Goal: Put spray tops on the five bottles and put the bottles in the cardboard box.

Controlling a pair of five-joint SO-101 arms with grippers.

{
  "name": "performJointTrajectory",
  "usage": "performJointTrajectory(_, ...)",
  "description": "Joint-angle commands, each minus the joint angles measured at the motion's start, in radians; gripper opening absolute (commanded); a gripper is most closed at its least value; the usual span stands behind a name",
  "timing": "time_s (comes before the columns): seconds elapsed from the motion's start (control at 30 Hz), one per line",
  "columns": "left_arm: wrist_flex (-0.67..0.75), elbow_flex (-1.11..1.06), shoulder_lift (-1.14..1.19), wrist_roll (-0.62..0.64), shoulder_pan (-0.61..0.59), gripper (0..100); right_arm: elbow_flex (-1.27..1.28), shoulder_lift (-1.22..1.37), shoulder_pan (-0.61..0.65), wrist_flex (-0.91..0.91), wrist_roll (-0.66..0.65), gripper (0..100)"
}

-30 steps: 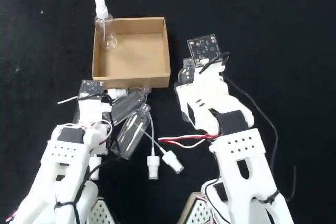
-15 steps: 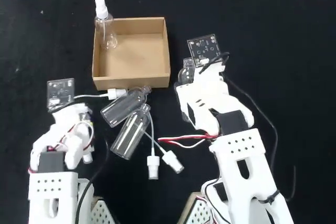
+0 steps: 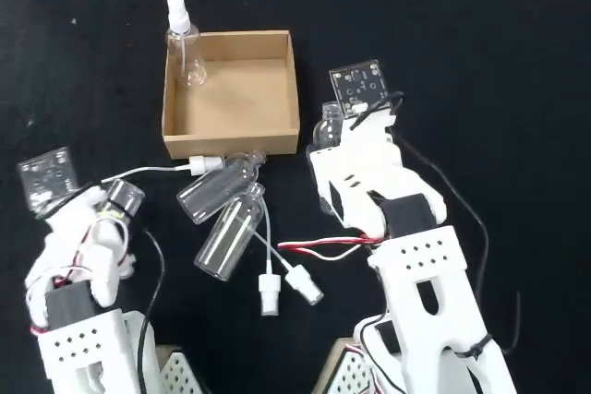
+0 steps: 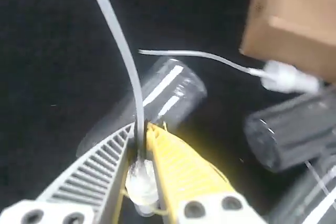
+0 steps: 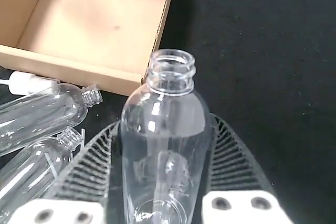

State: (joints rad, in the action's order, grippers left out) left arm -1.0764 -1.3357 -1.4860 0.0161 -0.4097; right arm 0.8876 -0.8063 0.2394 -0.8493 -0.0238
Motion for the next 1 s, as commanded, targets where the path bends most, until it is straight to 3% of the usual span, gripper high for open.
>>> performJointTrajectory(0.0, -0.026, 0.016, -0.043, 0.005, -0.131, 3, -0.01, -0.038, -0.025, 0.021, -0.003, 9.5)
performJointTrajectory(0.3, -0.127, 0.001, -0.183, -0.005, -0.364, 3, -0.01, -0.038, -0.025, 0.021, -0.003, 9.5)
performJointTrajectory(0.53, -0.129, -0.131, -0.322, -0.114, -0.452, 4, -0.008, -0.038, -0.025, 0.021, -0.003, 9.5)
performJointTrajectory(0.77, -0.129, -0.18, -0.336, -0.104, -0.619, 29, -0.001, -0.038, -0.025, 0.026, -0.003, 9.5)
performJointTrajectory(0.97, -0.129, -0.174, -0.333, -0.126, -0.737, 30, 0.001, -0.038, -0.025, 0.026, -0.003, 9.5)
